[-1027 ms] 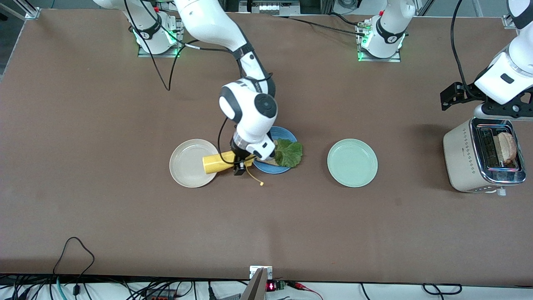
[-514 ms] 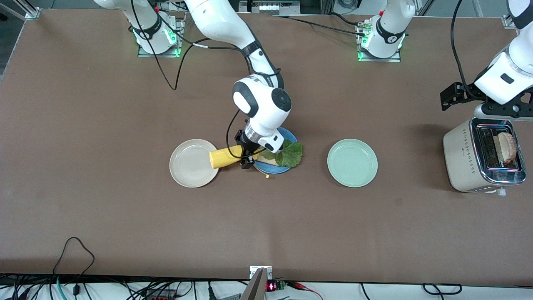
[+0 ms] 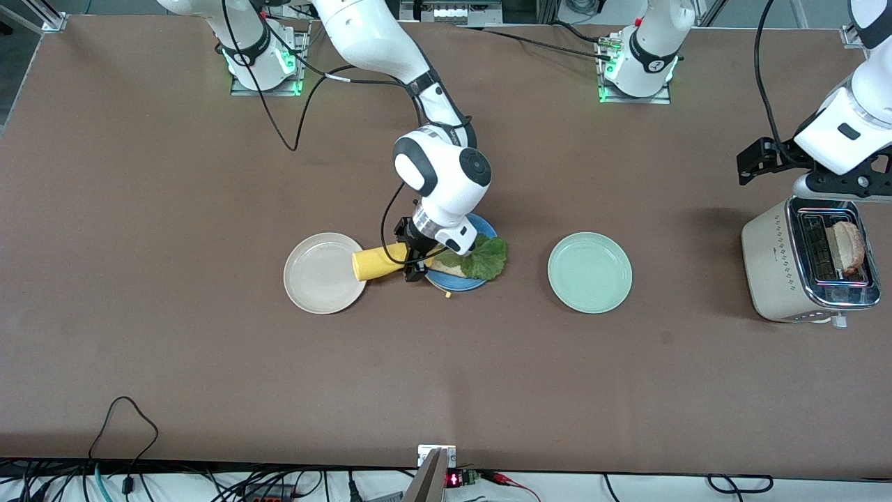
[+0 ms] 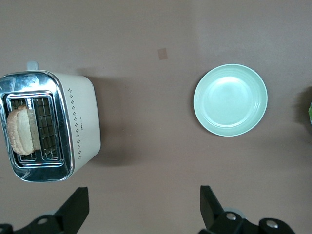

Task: Make sandwich in blue plate with both arms
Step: 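Tilt the bottle nozzle over the lettuce with the right gripper, then carry the bottle back to its starting spot with the right gripper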

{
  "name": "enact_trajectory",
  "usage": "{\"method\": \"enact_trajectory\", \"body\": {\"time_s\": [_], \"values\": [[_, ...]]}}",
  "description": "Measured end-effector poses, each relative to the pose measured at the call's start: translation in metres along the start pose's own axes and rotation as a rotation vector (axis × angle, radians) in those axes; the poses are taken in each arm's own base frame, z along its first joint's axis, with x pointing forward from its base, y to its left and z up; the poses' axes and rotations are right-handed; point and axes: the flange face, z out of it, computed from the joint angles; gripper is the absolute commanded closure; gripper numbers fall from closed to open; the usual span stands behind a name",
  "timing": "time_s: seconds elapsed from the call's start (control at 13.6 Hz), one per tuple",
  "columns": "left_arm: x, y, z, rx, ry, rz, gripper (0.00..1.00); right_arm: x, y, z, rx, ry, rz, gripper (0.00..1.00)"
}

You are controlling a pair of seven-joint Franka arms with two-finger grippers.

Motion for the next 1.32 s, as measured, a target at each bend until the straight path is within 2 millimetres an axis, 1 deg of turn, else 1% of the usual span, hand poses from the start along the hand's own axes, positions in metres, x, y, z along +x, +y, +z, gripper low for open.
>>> {"method": "enact_trajectory", "body": {"time_s": [0.15,0.22,0.29,0.37,0.44,0.51,0.66,0.88,0.95,1.03,1.17,1.32], "values": [[0.000,0.000,0.000,0.000,0.000,0.000,0.00,-0.004,0.004,-0.005,-0.011,0.000,0.011,1.00],[0.000,0.000,0.000,0.000,0.000,0.000,0.00,-0.013,0.011,-0.012,-0.025,0.003,0.031,1.00],[0.000,0.000,0.000,0.000,0.000,0.000,0.00,-0.030,0.022,-0.022,-0.034,0.017,0.064,1.00],[0.000,0.000,0.000,0.000,0.000,-0.001,0.00,-0.056,0.034,-0.032,-0.029,0.044,0.108,1.00],[0.000,-0.001,0.000,0.000,0.000,-0.001,0.00,-0.087,0.046,-0.039,-0.017,0.076,0.155,1.00],[0.000,-0.001,0.000,0.000,0.000,-0.001,0.00,-0.123,0.057,-0.043,0.001,0.108,0.195,1.00],[0.000,-0.001,0.000,0.000,0.000,-0.001,0.00,-0.193,0.070,-0.039,0.057,0.196,0.254,1.00],[0.000,-0.001,0.000,0.000,0.000,-0.003,0.00,-0.284,0.081,-0.021,0.117,0.352,0.289,1.00],[0.000,-0.002,0.000,0.000,0.000,-0.003,0.00,-0.317,0.083,-0.010,0.127,0.409,0.295,1.00],[0.000,-0.002,0.000,0.000,0.000,-0.004,0.00,-0.345,0.084,0.002,0.136,0.468,0.302,1.00],[0.000,-0.002,0.000,0.000,0.000,-0.004,0.00,-0.399,0.081,0.037,0.142,0.604,0.320,1.00],[0.000,-0.002,0.000,0.000,0.000,-0.004,0.00,-0.446,0.068,0.081,0.132,0.756,0.345,1.00]]}}
